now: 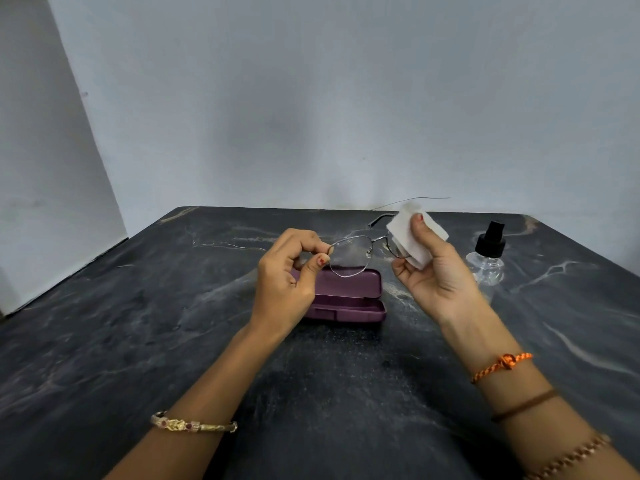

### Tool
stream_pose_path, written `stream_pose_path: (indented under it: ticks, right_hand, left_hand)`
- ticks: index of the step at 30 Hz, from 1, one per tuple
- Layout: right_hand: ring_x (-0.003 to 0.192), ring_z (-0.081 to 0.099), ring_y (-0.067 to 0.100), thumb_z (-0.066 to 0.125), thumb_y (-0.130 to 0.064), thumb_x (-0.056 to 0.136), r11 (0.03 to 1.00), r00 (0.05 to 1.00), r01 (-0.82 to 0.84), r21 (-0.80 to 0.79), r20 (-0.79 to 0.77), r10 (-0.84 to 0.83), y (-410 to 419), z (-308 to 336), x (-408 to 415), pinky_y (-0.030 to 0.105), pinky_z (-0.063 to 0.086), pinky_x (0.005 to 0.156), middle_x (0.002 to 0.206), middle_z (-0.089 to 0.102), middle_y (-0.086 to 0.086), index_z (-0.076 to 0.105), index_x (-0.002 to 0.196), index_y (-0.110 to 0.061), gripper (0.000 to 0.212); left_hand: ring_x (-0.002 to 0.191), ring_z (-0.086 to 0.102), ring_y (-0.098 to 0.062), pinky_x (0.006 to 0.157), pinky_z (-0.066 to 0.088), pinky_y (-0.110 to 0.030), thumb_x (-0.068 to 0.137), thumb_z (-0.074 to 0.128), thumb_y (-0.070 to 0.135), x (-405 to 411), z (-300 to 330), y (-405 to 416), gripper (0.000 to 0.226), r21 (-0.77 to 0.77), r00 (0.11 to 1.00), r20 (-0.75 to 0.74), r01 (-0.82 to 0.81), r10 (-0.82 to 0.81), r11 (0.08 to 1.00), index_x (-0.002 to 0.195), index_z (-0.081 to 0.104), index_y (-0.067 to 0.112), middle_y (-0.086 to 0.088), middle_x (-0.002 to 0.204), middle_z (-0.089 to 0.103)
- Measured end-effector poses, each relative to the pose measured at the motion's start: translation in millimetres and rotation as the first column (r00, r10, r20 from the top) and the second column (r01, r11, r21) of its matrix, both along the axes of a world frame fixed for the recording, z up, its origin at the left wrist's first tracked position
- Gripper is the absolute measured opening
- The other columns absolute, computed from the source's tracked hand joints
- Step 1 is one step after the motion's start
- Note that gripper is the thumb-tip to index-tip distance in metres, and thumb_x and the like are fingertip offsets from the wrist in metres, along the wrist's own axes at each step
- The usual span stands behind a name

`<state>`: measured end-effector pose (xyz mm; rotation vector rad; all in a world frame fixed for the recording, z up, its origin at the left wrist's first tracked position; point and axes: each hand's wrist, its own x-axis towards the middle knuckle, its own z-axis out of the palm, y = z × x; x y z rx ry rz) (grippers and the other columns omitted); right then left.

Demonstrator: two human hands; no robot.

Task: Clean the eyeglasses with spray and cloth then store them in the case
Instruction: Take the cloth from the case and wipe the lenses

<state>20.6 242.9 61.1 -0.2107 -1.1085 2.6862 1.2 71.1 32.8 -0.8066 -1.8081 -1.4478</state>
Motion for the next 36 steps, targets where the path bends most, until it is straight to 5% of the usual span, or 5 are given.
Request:
stream_pose_path:
  ticks: [10,15,21,26,36]
  right_hand:
    - [0.056,0.067,0.001,0.063,-0.004,0.076,0.936,0.992,-0.044,0.348,-0.098,0.083,0,-4,1,0.012,0.048,0.045,0.058,0.072,-0.008,0.062,0.077,-0.013,0.01]
    - [0.052,0.062,-0.002,0.071,-0.027,0.057,0.785,0.991,-0.077,0.615,-0.042,0.13,4,-1,4,0.01,0.044,0.043,0.056,0.07,-0.009,0.069,0.065,-0.016,0.014]
    - [0.059,0.064,0.006,0.067,-0.027,0.062,0.914,0.998,-0.037,0.405,-0.025,0.052,13,2,0,0.014,0.047,0.046,0.064,0.07,-0.006,0.06,0.085,-0.013,0.029]
    - [0.061,0.06,0.009,0.058,-0.021,0.085,0.991,0.999,-0.018,0.136,-0.024,0.021,4,-3,-2,0.016,0.045,0.047,0.073,0.065,0.0,0.058,0.082,-0.016,0.005]
    - [0.058,0.066,0.002,0.063,-0.008,0.078,0.965,0.993,-0.057,0.256,-0.088,0.082,4,-5,-3,0.014,0.049,0.048,0.061,0.071,-0.009,0.06,0.084,-0.016,0.011]
  left_hand:
    - [0.076,0.053,-0.002,0.066,0.045,-0.013,0.078,0.056,0.003,-2,2,-4,0.011,0.09,0.999,0.024,-0.034,0.032,0.995,0.081,0.062,0.012,0.009,0.083,0.055]
    - [0.079,0.055,0.005,0.072,0.047,-0.011,0.08,0.056,0.003,-10,8,-15,0.025,0.193,0.997,0.064,-0.054,0.043,0.98,0.079,0.06,0.027,0.008,0.084,0.056]
    - [0.076,0.055,0.001,0.068,0.047,-0.012,0.08,0.057,0.003,-7,7,-10,0.022,0.157,0.998,0.06,-0.011,0.002,0.988,0.079,0.061,0.025,0.007,0.081,0.056]
    - [0.077,0.054,0.0,0.066,0.045,-0.014,0.076,0.059,0.001,1,3,-2,0.014,0.041,1.0,-0.008,0.021,-0.02,0.999,0.081,0.063,0.013,0.007,0.081,0.056]
    - [0.076,0.053,-0.005,0.062,0.042,-0.022,0.075,0.059,0.003,0,-1,0,0.013,0.031,0.999,0.033,0.005,-0.006,1.0,0.077,0.063,0.016,0.009,0.08,0.057]
